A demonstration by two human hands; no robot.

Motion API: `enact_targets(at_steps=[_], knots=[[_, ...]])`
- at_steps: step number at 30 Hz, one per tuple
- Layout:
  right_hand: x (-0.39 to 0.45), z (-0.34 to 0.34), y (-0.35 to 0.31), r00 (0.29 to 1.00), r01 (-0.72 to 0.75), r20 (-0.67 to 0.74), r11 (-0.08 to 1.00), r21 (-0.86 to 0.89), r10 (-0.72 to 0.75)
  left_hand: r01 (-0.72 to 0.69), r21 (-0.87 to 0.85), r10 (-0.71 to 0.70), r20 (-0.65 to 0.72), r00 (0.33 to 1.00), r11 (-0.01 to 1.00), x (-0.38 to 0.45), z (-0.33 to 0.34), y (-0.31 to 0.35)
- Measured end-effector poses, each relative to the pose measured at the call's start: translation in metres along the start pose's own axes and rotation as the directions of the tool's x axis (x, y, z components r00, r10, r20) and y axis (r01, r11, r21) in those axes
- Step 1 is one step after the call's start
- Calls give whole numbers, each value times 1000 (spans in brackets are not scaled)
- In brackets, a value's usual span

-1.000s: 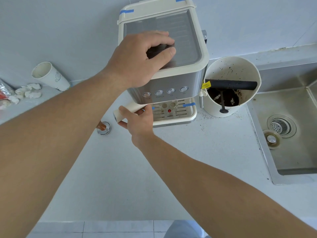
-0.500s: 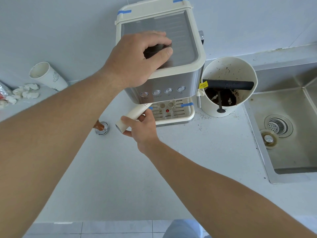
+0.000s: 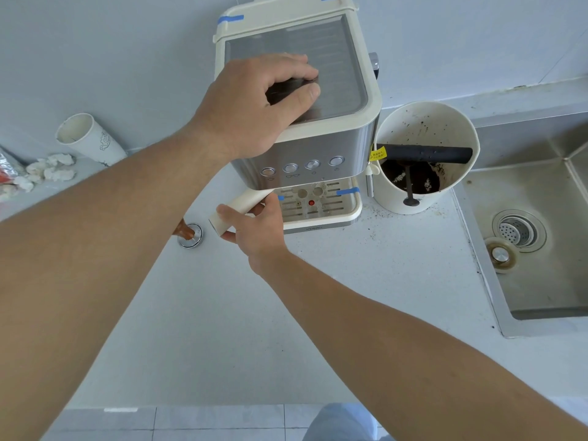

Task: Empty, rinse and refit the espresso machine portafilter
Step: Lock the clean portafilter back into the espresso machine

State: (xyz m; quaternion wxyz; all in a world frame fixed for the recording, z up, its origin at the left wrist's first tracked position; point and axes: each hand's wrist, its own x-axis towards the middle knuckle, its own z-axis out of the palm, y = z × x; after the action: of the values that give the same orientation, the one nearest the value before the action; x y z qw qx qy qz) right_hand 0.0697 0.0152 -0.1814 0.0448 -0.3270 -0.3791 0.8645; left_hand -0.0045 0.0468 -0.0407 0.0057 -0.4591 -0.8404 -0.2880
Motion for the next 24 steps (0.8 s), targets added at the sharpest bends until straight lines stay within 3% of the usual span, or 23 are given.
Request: enact_targets(at_steps=[11, 17, 24], knots=[[-18, -25, 1, 998, 16, 59, 998, -59, -12, 10, -6, -10, -4, 1000, 1000, 0, 0, -1], [-34, -52, -9, 990, -20, 144, 999, 32, 15, 21, -9, -21, -8, 1000, 1000, 0, 1, -3], [-39, -46, -18, 1000, -11, 25, 978, -207, 17, 18, -2, -18, 25, 1000, 1000, -2, 1, -4]])
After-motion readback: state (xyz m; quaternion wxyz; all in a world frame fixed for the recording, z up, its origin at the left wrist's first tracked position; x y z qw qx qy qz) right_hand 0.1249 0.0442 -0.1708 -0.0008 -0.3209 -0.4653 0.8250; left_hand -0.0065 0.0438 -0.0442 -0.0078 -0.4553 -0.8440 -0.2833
